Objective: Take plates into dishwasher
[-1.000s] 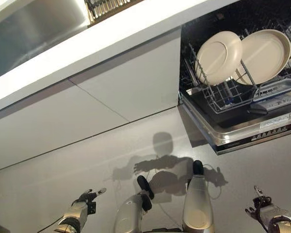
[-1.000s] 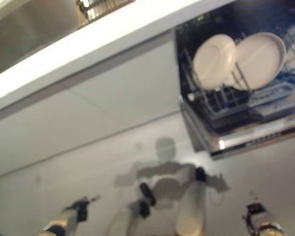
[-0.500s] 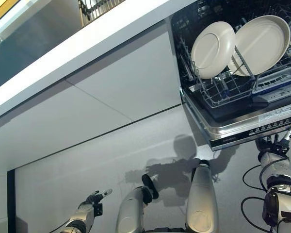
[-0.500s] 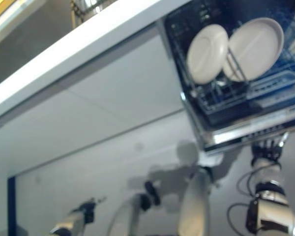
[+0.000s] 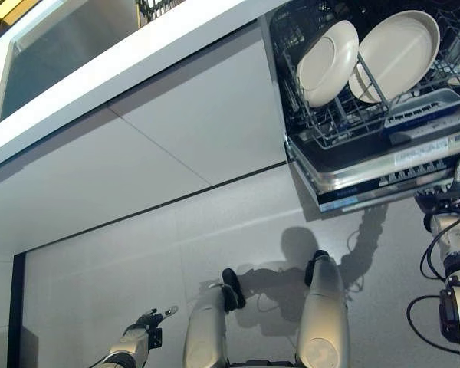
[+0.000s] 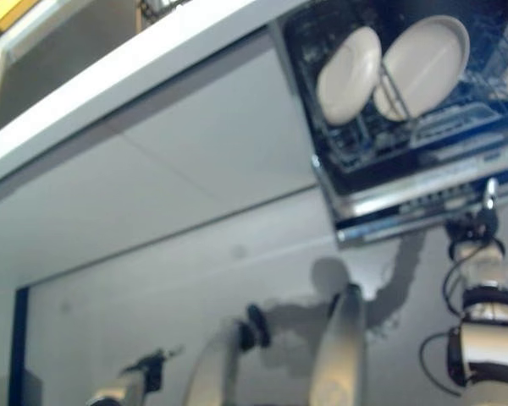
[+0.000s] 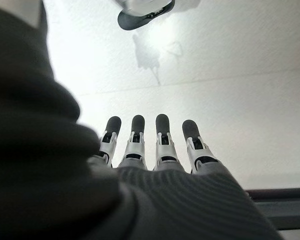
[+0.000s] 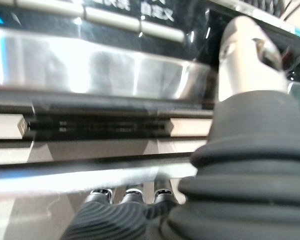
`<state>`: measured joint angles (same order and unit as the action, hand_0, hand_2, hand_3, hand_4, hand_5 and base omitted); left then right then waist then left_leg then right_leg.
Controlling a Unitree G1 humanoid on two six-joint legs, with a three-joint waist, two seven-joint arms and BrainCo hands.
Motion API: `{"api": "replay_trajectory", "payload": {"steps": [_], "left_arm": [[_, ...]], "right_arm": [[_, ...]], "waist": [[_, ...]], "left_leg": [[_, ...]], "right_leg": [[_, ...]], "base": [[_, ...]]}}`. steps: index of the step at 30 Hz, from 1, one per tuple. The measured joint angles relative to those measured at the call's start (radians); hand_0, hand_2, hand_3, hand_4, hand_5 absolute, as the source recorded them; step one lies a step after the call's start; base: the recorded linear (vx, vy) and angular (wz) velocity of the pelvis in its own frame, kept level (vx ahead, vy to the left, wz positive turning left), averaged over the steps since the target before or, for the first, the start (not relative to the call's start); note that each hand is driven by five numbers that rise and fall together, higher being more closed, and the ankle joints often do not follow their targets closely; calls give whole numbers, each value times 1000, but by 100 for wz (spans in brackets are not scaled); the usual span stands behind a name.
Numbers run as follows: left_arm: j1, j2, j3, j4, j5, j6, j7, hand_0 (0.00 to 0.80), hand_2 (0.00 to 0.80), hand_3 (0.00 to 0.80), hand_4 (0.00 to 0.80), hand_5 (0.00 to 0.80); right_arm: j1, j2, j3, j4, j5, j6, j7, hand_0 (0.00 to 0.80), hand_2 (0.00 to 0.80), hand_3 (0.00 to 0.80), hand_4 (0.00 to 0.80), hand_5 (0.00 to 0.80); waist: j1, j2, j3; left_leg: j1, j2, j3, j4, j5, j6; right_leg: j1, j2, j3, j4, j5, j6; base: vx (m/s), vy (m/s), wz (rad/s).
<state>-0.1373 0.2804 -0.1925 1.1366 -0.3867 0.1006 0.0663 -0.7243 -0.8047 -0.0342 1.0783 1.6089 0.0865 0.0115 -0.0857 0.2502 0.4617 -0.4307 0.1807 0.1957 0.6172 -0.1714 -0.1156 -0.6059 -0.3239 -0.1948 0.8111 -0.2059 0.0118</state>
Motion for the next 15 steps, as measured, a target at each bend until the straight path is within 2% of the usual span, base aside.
{"api": "replay_trajectory", "payload": {"steps": [1, 2, 4, 5, 6, 9, 12, 15], "left_arm": [[0, 16, 2, -18, 0, 0, 0, 0, 0, 0, 0, 0], [-1, 19, 3, -22, 0, 4, -1, 0, 0, 0, 0, 0], [5, 18, 3, -20, 0, 9, -6, 0, 0, 0, 0, 0], [10, 20, 3, -20, 1, 10, -6, 0, 0, 0, 0, 0], [3, 23, 7, -19, 2, 12, -7, 0, 0, 0, 0, 0], [-4, 26, 11, -26, 2, 11, -9, 0, 0, 0, 0, 0], [-2, 28, 11, -26, 7, 11, -14, 0, 0, 0, 0, 0], [2, 43, 17, -26, 20, 8, -22, 0, 0, 0, 0, 0]], "right_arm": [[-26, -12, 12, 0, -7, 0, 0, 0, 0, 0, 0, 0], [-54, -16, 12, -1, -9, 0, 1, 0, 0, 0, 0, 0], [-87, -26, 15, -1, -9, 5, 7, 0, 0, 0, 0, 0], [-111, -28, 22, -1, -9, 8, 11, 0, 0, 0, 0, 0], [-131, -35, 25, -2, -9, 8, 25, 0, 0, 0, 0, 0], [-185, -61, 25, -2, -10, 8, 39, 0, 0, 0, 0, 0], [-222, -77, 23, -3, -18, 8, 51, 0, 0, 0, 0, 0], [-236, -71, 22, -17, -29, 18, 89, 0, 0, 0, 0, 0]], "waist": [[4, -5, 4], [6, -8, 6], [24, -11, 8], [24, -10, 7], [29, -11, 8], [54, -19, 13], [81, -24, 16], [97, -52, 11]], "left_leg": [[-19, -4, -19, -2, 3, 1], [-25, -12, -19, -15, 9, 8], [-15, -2, -13, 61, 4, 8], [-4, -4, -3, 75, -22, 9], [-2, -7, -7, 57, -31, 12], [6, -14, -24, 31, -8, 19], [28, -14, -32, 23, -2, 13], [71, -11, -33, -5, 4, 5]], "right_leg": [[11, 14, 6, 21, -34, -19], [8, 3, -15, 10, -35, -21], [23, -1, -49, 15, -40, -29], [30, -3, -65, 16, -41, -32], [34, -2, -70, 16, -41, -32], [54, 3, -74, 6, -42, -32], [84, 4, -79, 8, -51, -42], [135, 9, -91, -6, -60, -34]], "base": [[19, -56, 31], [28, -67, 39], [28, -31, 19], [38, -27, 17], [50, -35, 25], [36, -25, 30], [46, -22, 29], [-3, -2, 16]]}}
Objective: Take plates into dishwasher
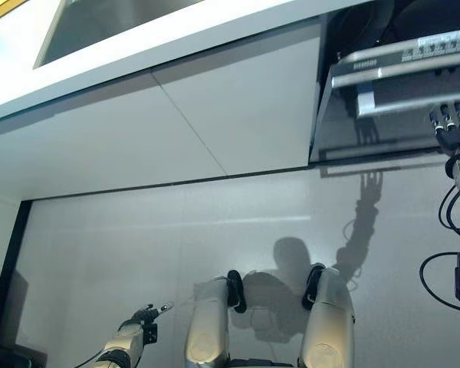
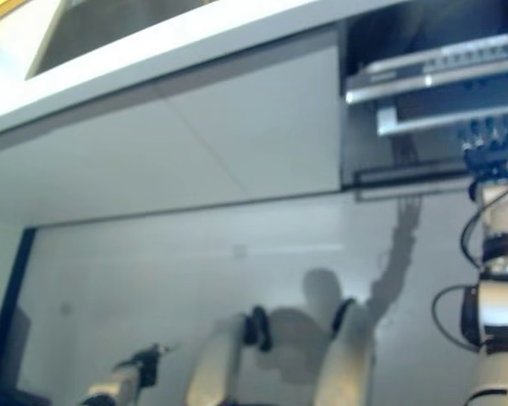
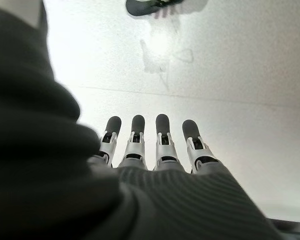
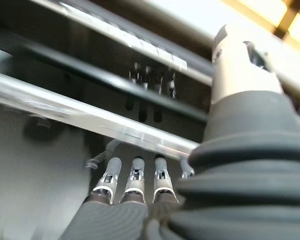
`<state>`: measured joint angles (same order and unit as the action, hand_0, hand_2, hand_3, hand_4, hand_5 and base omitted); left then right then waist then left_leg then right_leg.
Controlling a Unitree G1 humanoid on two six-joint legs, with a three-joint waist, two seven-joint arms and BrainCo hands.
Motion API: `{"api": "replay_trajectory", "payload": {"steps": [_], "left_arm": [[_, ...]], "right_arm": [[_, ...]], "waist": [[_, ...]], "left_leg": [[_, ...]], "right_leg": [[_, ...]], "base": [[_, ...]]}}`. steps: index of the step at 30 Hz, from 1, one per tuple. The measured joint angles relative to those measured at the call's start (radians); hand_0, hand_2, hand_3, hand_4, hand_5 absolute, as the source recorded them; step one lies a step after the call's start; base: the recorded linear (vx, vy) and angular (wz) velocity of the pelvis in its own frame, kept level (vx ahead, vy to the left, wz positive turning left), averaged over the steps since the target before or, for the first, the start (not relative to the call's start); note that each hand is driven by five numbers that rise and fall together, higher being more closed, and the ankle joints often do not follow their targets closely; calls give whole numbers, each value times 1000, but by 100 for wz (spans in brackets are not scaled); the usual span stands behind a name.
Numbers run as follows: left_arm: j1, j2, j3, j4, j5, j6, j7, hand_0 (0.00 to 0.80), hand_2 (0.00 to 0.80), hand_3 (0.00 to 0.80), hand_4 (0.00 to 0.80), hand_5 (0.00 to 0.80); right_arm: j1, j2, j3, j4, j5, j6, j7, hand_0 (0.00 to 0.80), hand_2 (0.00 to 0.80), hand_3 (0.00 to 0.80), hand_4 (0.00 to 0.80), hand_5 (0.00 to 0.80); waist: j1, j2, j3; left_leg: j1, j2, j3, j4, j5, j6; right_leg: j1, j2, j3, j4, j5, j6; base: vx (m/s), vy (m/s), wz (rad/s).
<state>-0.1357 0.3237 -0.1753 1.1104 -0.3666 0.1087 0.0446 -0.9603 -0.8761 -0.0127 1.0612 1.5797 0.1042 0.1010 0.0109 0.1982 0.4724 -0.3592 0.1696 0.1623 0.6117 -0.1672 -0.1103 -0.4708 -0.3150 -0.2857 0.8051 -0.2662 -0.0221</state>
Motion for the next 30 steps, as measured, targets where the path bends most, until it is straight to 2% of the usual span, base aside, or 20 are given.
{"api": "replay_trajectory", "payload": {"steps": [6, 9, 10, 13, 17, 21, 25, 30], "left_arm": [[10, 15, 2, 13, 1, -16, -4, 0, 0, 0, 0, 0], [6, 14, 5, 30, 8, -24, -4, 0, 0, 0, 0, 0], [-1, 9, 6, 37, 22, -32, -3, 0, 0, 0, 0, 0], [6, 6, 8, 82, 39, -41, -6, 0, 0, 0, 0, 0], [33, 2, 11, 150, 42, -75, -8, 0, 0, 0, 0, 0], [71, -1, 11, 161, 80, -82, -21, 0, 0, 0, 0, 0], [91, -12, 11, 165, 116, -83, -33, 0, 0, 0, 0, 0], [105, -54, 4, 164, 120, -70, -71, 0, 0, 0, 0, 0]], "right_arm": [[16, 47, -44, -40, -80, 25, 23, 0, 0, 0, 0, 0], [86, 92, -70, -37, -151, 41, 20, 0, 0, 0, 0, 0], [167, 121, -93, -37, -202, 53, 24, 0, 0, 0, 0, 0], [334, 205, -93, -26, -323, 96, 41, 0, 0, 0, 0, 0], [551, 342, -50, -3, -551, 95, 90, 0, 0, 0, 0, 0], [751, 469, 2, 16, -693, 77, 130, 0, 0, 0, 0, 0], [845, 549, 41, 16, -715, 76, 158, 0, 0, 0, 0, 0], [950, 626, 115, 64, -909, 50, 171, 0, 0, 0, 0, 0]], "waist": [[6, -86, -47], [3, -115, -83], [2, -127, -114], [2, -128, -183], [2, -133, -270], [2, -159, -345], [2, -186, -382], [0, -191, -425]], "left_leg": [[124, -2, 9, -166, 37, -8], [182, -5, 20, -273, 82, -10], [229, -11, 27, -349, 108, -5], [308, -25, 30, -482, 153, 3], [393, -36, 55, -588, 174, 9], [439, -48, 59, -637, 176, 12], [453, -53, 57, -656, 178, 14], [460, -56, 54, -672, 178, 17]], "right_leg": [[126, 42, -14, -145, 38, 16], [184, 72, -14, -250, 80, 27], [220, 90, -14, -322, 108, 37], [304, 119, -12, -456, 158, 62], [409, 147, -10, -625, 224, 90], [494, 161, -13, -763, 275, 110], [537, 173, -14, -846, 314, 114], [557, 172, -21, -865, 316, 118]], "base": [[94, 25, 4], [119, 60, 2], [127, 87, 6], [134, 97, 8], [148, 86, -6], [49, 59, 2], [6, 9, -1], [14, 4, 4]]}}
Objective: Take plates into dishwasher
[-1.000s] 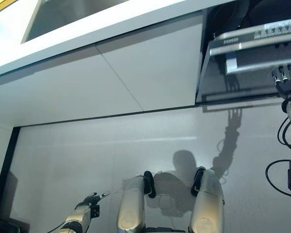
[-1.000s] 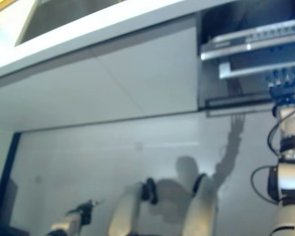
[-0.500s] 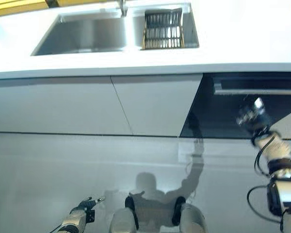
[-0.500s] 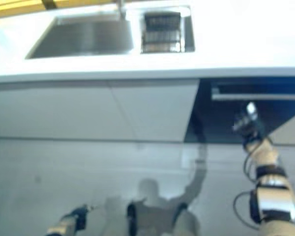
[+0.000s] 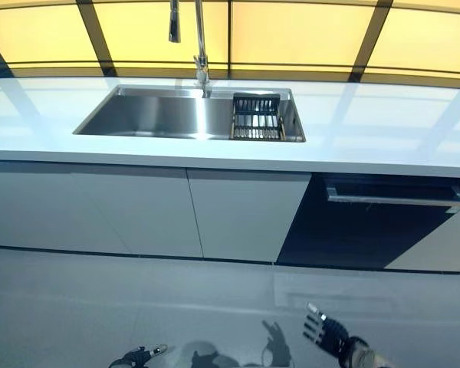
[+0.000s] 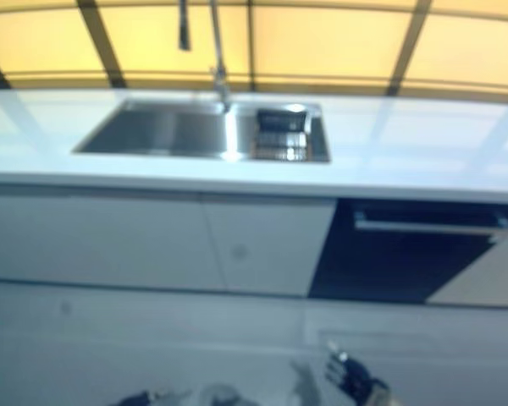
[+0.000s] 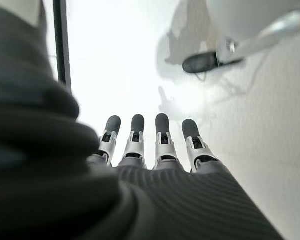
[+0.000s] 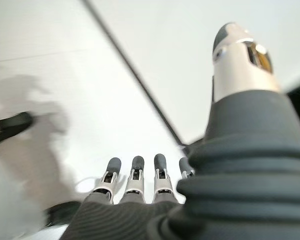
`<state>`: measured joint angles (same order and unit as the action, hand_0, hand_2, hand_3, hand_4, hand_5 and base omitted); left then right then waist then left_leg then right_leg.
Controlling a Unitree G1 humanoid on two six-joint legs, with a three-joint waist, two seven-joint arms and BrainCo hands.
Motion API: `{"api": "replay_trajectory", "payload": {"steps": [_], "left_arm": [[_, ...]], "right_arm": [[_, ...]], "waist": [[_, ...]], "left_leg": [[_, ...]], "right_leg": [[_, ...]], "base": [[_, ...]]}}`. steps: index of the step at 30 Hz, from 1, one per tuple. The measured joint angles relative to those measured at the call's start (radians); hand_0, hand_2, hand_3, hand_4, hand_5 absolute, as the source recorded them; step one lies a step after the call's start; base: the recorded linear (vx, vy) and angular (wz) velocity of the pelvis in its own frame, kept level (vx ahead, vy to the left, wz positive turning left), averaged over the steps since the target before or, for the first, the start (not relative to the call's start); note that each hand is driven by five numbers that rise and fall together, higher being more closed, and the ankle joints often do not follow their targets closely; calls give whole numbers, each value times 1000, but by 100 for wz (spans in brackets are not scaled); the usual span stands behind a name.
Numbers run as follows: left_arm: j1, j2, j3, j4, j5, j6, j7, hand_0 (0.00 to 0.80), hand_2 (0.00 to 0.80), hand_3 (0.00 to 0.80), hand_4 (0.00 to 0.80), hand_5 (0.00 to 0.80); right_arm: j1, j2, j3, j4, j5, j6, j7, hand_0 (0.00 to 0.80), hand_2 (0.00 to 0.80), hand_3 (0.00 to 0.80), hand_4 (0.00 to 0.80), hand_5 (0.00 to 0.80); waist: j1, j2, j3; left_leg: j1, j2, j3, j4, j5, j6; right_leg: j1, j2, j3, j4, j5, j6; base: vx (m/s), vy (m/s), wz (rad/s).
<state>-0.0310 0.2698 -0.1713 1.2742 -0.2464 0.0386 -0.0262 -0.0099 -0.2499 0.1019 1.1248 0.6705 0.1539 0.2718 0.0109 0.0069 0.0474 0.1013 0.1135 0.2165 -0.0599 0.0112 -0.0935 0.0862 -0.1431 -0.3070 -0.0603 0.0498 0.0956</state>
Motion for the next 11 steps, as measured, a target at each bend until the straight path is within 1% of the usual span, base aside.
{"api": "replay_trajectory", "payload": {"steps": [2, 5, 7, 8, 11], "left_arm": [[7, -23, -4, 0, 8, 11, 0, 0, 0, 0, 0, 0], [12, -57, -5, -1, 10, 16, 10, 0, 0, 0, 0, 0], [12, -75, -13, -3, 19, 15, 21, 0, 0, 0, 0, 0], [11, -72, -27, -4, 21, 15, 23, 0, 0, 0, 0, 0], [12, -71, -43, -4, 26, 15, 25, 0, 0, 0, 0, 0]], "right_arm": [[19, 14, 21, 38, -91, -14, -24, 0, 0, 0, 0, 0], [27, 22, 33, 63, -222, -53, -128, 0, 0, 0, 0, 0], [28, 30, 38, 65, -273, -47, -202, 0, 0, 0, 0, 0], [27, 33, 40, 72, -293, -39, -223, 0, 0, 0, 0, 0], [25, 33, 54, 76, -354, -32, -234, 0, 0, 0, 0, 0]], "waist": [[1, 4, -2], [-2, 6, -6], [-2, 4, -9], [-1, 4, -11], [0, 5, -13]], "left_leg": [[11, -1, -1, -4, -1, 2], [13, -1, -1, -7, 0, 1], [14, -1, -1, -7, 5, -3], [14, -1, -1, -7, 5, -3], [24, -2, -1, -11, 5, -3]], "right_leg": [[11, 0, -1, -5, 1, 2], [14, 1, -1, -11, 4, 2], [16, 1, -1, -14, 5, 1], [16, 2, -1, -14, 5, 1], [25, 1, -1, -16, 5, 1]], "base": [[56, 8, 1], [20, 1, 0], [0, 0, 0], [0, 0, 0], [25, 13, 0]]}}
